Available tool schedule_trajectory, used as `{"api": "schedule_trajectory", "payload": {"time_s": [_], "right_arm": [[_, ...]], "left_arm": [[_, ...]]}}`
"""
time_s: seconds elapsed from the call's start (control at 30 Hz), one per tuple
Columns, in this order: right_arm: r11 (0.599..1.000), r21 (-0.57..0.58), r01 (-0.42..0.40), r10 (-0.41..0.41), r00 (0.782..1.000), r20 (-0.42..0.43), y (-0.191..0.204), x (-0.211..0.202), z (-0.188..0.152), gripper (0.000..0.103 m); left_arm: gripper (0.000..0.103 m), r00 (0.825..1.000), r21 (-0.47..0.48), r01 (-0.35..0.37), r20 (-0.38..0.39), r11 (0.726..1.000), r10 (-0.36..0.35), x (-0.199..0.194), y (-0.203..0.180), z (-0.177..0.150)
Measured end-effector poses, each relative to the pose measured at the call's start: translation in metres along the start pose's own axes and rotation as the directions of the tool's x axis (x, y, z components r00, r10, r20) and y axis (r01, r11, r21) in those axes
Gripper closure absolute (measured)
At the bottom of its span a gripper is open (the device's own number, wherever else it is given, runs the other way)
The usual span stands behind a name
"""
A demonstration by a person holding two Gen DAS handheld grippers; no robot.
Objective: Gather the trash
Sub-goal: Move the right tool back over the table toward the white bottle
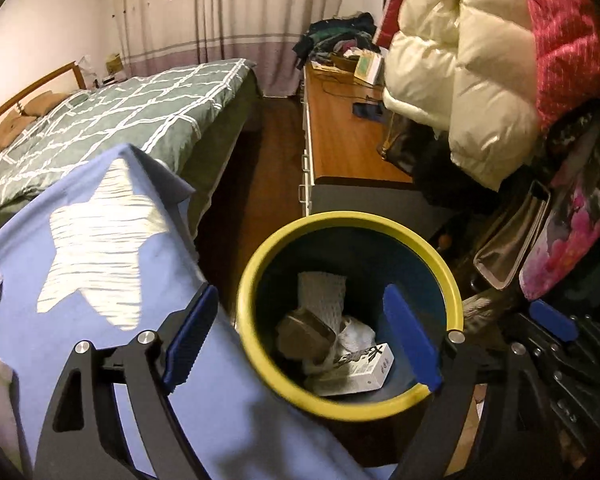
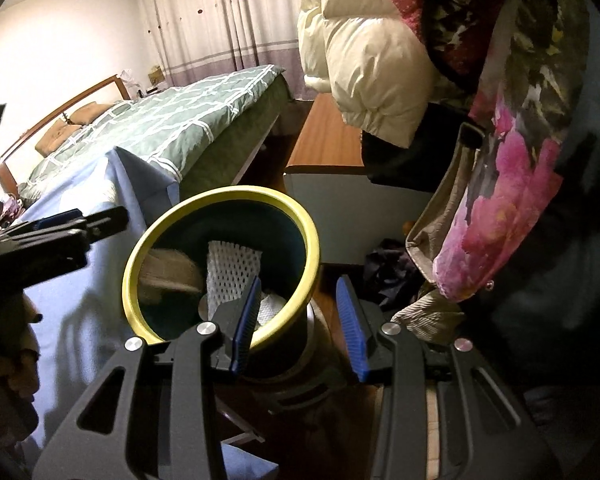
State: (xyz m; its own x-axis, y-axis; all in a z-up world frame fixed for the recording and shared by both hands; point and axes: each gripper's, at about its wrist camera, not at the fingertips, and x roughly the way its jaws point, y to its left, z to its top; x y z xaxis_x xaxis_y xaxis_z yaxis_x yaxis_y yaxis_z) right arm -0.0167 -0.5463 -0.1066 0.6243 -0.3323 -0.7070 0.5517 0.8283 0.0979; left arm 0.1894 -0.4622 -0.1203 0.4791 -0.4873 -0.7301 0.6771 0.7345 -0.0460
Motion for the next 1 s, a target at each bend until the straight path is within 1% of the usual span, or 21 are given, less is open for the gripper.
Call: {"api": "schedule_trajectory", "payload": {"time_s": [0.07,0.13,0.27,0.4,0.5,0.57,0.6,0.63,0.67,0.7,0.73,0.77,0.8,0.83,0.87,0.9,0.93,0.97,1.0], "right_arm": [[1.0,-0.004,-0.005,0.005,1.0,-0.001,0.004,0.001,0.0,0.065],[1.0,-0.016,-0.013,0.012,1.0,-0.005,0.012,0.002,0.0,0.065],[0.998,-0.052,-0.039,0.038,0.999,-0.015,0.032,0.005,0.0,0.065],[0.992,-0.101,-0.079,0.077,0.997,-0.026,0.063,0.006,0.0,0.064],[0.985,-0.131,-0.11,0.107,0.994,-0.033,0.087,0.007,-0.001,0.064],[0.974,-0.171,-0.146,0.142,0.989,-0.038,0.113,0.006,-0.002,0.064],[0.967,-0.194,-0.166,0.161,0.986,-0.043,0.128,0.005,-0.002,0.064],[0.962,-0.205,-0.178,0.172,0.984,-0.047,0.136,0.005,-0.003,0.064],[0.95,-0.234,-0.208,0.2,0.978,-0.059,0.155,0.004,-0.004,0.064],[0.946,-0.243,-0.217,0.208,0.976,-0.063,0.161,0.004,-0.005,0.064],[0.931,-0.267,-0.247,0.235,0.969,-0.074,0.178,0.002,-0.007,0.064],[0.914,-0.292,-0.28,0.267,0.96,-0.086,0.195,-0.001,-0.01,0.064],[0.905,-0.306,-0.297,0.282,0.955,-0.092,0.205,-0.003,-0.011,0.064],[0.879,-0.34,-0.335,0.318,0.942,-0.108,0.228,-0.007,-0.016,0.064],[0.865,-0.357,-0.353,0.334,0.935,-0.115,0.24,-0.011,-0.019,0.064],[0.852,-0.372,-0.367,0.347,0.93,-0.123,0.25,-0.013,-0.022,0.064],[0.828,-0.397,-0.396,0.373,0.918,-0.137,0.267,-0.017,-0.027,0.064],[0.802,-0.42,-0.424,0.399,0.904,-0.151,0.284,-0.022,-0.032,0.064],[0.775,-0.441,-0.453,0.425,0.89,-0.166,0.3,-0.028,-0.037,0.064]], "left_arm": [[0.019,1.0,-0.022,-0.005,0.016,1.0,0.005,-0.016,0.015,-0.005],[0.015,0.999,-0.051,-0.011,0.04,0.999,0.013,-0.039,0.035,-0.013],[0.014,0.995,-0.095,-0.05,0.084,0.994,0.058,-0.082,0.074,-0.033],[0.013,0.981,-0.138,-0.136,0.118,0.981,0.153,-0.127,0.117,-0.059],[0.012,0.965,-0.187,-0.202,0.129,0.961,0.228,-0.159,0.152,-0.081],[0.011,0.946,-0.217,-0.271,0.122,0.938,0.301,-0.179,0.179,-0.1],[0.011,0.938,-0.227,-0.294,0.119,0.928,0.326,-0.187,0.188,-0.107],[0.011,0.926,-0.244,-0.326,0.114,0.913,0.361,-0.196,0.201,-0.117],[0.011,0.918,-0.257,-0.344,0.109,0.903,0.381,-0.202,0.21,-0.123],[0.011,0.906,-0.283,-0.37,0.099,0.885,0.411,-0.212,0.227,-0.136],[0.011,0.9,-0.298,-0.384,0.091,0.874,0.426,-0.217,0.237,-0.142],[0.011,0.889,-0.325,-0.404,0.079,0.855,0.451,-0.224,0.252,-0.153],[0.011,0.883,-0.344,-0.415,0.07,0.842,0.464,-0.229,0.263,-0.161],[0.011,0.875,-0.369,-0.429,0.055,0.824,0.48,-0.233,0.277,-0.17],[0.011,0.866,-0.399,-0.444,0.04,0.802,0.499,-0.238,0.292,-0.18],[0.011,0.859,-0.415,-0.454,0.032,0.788,0.511,-0.24,0.301,-0.186],[0.011,0.847,-0.433,-0.473,0.019,0.768,0.532,-0.242,0.313,-0.194],[0.011,0.831,-0.449,-0.496,0.004,0.743,0.557,-0.244,0.325,-0.202],[0.011,0.822,-0.458,-0.507,-0.002,0.73,0.569,-0.246,0.332,-0.208]]}}
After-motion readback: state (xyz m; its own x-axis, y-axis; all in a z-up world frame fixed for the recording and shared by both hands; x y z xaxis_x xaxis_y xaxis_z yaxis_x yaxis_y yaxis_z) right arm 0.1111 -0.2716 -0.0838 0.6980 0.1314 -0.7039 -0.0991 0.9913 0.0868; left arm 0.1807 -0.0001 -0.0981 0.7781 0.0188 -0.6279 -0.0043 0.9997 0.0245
